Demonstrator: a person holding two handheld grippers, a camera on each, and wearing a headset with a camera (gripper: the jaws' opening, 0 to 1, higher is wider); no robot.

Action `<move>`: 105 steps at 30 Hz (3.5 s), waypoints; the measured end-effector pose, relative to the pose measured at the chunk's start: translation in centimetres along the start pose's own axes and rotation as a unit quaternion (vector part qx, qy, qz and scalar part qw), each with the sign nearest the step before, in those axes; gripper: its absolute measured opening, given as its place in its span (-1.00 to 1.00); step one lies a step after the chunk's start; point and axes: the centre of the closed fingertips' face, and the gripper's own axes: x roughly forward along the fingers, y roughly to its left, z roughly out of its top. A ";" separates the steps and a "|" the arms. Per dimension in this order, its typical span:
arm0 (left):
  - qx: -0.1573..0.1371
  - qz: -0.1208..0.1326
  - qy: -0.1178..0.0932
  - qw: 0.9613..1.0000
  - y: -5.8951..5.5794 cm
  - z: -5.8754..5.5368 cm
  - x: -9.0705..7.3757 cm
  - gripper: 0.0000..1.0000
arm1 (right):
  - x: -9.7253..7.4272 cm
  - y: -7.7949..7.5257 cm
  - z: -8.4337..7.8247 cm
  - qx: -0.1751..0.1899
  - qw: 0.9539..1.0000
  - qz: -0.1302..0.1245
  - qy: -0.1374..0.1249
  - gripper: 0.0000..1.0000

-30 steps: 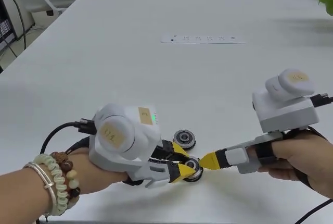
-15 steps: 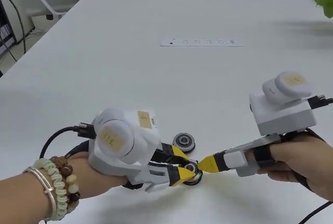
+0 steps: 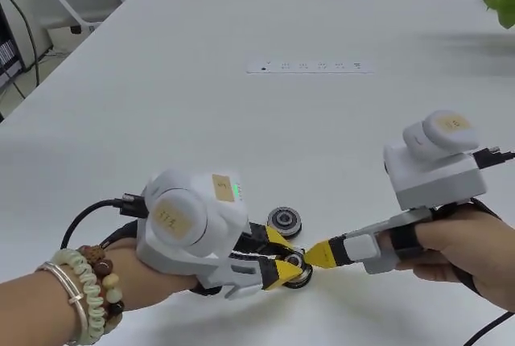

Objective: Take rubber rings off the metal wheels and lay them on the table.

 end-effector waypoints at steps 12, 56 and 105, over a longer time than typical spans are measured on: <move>0.000 0.000 -0.001 1.000 0.0 0.0 0.0 -0.71 | 0.0 0.2 0.0 0.005 1.000 0.003 -0.001 -1.00; -0.007 0.000 -0.003 1.000 -0.1 0.1 0.2 -0.71 | -0.2 1.0 0.5 0.041 0.998 0.043 -0.019 -1.00; -0.052 0.058 -0.059 0.995 3.8 6.1 -7.8 -0.11 | -2.4 1.3 4.1 0.067 0.991 0.051 -0.102 -1.00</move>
